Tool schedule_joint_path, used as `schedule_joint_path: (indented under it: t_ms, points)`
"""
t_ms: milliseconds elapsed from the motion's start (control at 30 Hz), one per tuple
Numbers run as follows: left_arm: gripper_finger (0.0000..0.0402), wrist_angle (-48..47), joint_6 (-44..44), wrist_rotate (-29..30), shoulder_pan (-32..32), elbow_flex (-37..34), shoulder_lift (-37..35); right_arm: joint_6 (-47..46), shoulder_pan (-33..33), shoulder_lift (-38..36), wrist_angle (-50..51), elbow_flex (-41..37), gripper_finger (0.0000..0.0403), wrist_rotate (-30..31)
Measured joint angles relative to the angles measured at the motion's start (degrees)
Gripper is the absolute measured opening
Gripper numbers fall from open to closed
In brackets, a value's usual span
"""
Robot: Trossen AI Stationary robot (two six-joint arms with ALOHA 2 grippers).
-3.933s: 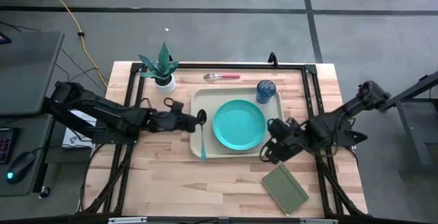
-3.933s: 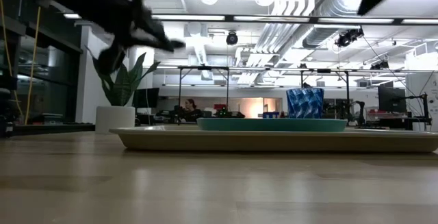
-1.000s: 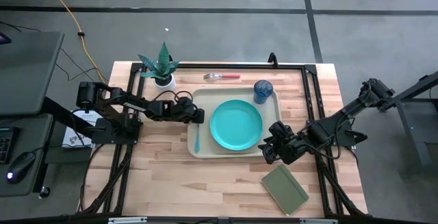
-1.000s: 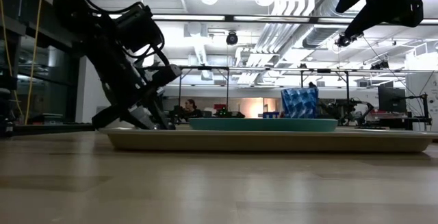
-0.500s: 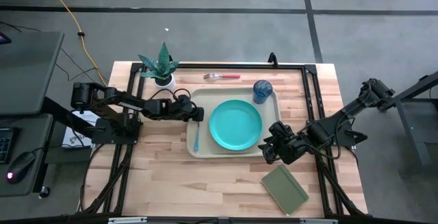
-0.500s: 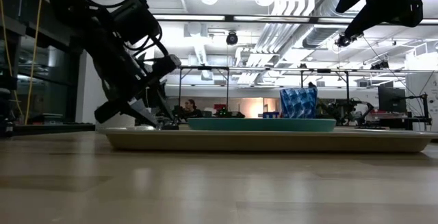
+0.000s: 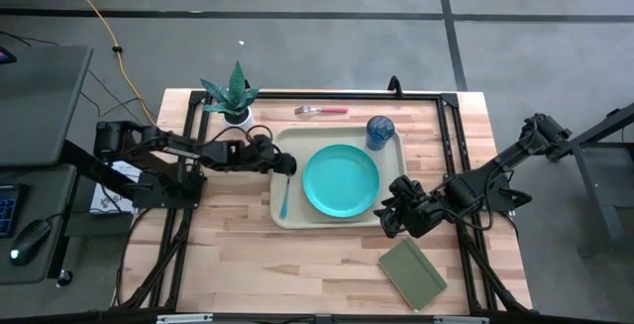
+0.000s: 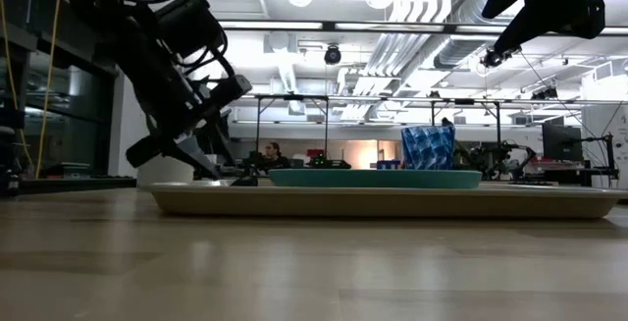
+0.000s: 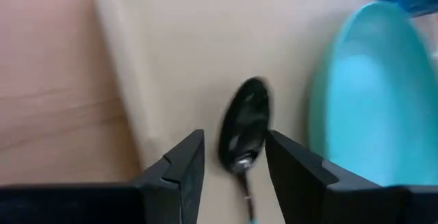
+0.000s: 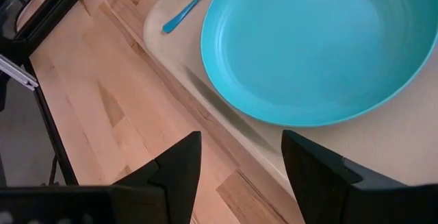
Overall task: Pick and place plate/cup/fork/spoon on tray
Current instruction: Put the blue spoon to the left side of the blue plate on the gray tray
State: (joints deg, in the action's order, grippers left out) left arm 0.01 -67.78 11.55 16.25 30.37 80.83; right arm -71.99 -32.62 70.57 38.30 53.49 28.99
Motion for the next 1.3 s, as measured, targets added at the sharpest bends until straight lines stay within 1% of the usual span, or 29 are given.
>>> schedule_joint_path:
  t_ms: [133,300,367,400,467,533,567,700,833,933,1033,1300]
  points:
    - [0.0138,3.23,4.18,-0.01,0.82,0.0,-3.9,0.0,0.0,0.0,-0.01,0.0,0.0195,0.08]
    - [0.0135,9.16,12.31,-0.43,2.24,0.02,-11.57,0.71,0.0,0.0,-1.39,0.0,0.0195,1.76]
    - [0.012,10.32,14.65,-0.87,2.53,0.61,-14.18,1.54,0.0,0.0,-2.24,0.0,0.0195,2.77]
    - [0.0106,9.11,15.62,-1.08,2.56,1.72,-14.81,1.83,0.0,0.0,-2.59,0.0,0.0195,3.36]
    - [0.0065,3.95,18.62,-2.25,2.56,5.46,-14.62,1.95,0.0,0.0,-2.79,0.0,0.0195,4.44]
    - [0.002,-2.51,22.82,-4.29,2.43,10.39,-12.66,1.97,0.0,0.0,-2.77,0.0,0.0195,5.25]
    - [0.0011,-5.85,24.75,-5.07,2.2,13.06,-11.21,1.97,0.0,0.0,-2.78,0.0,0.0195,5.49]
    - [0.0004,-19.76,33.5,-5.93,1.11,23.52,-2.68,1.95,0.0,0.0,-2.77,0.0,0.0195,5.46]
    - [0.0001,-27.91,41.3,-6.7,0.38,30.4,6.33,1.95,0.0,0.0,-2.77,0.0,0.0195,5.42]
    - [0.0001,-30.14,45.1,-6.71,0.1,32.85,11.82,1.95,0.0,0.0,-2.77,0.0,0.0195,5.42]
    - [0.0,-30.24,46.53,-6.71,0.02,33.11,15.19,1.65,0.0,0.0,-2.77,0.0,0.0195,5.28]
    - [0.0,-30.57,50.32,-6.6,0.44,33.14,19.89,1.3,0.0,0.0,-2.98,0.0,0.0195,5.27]
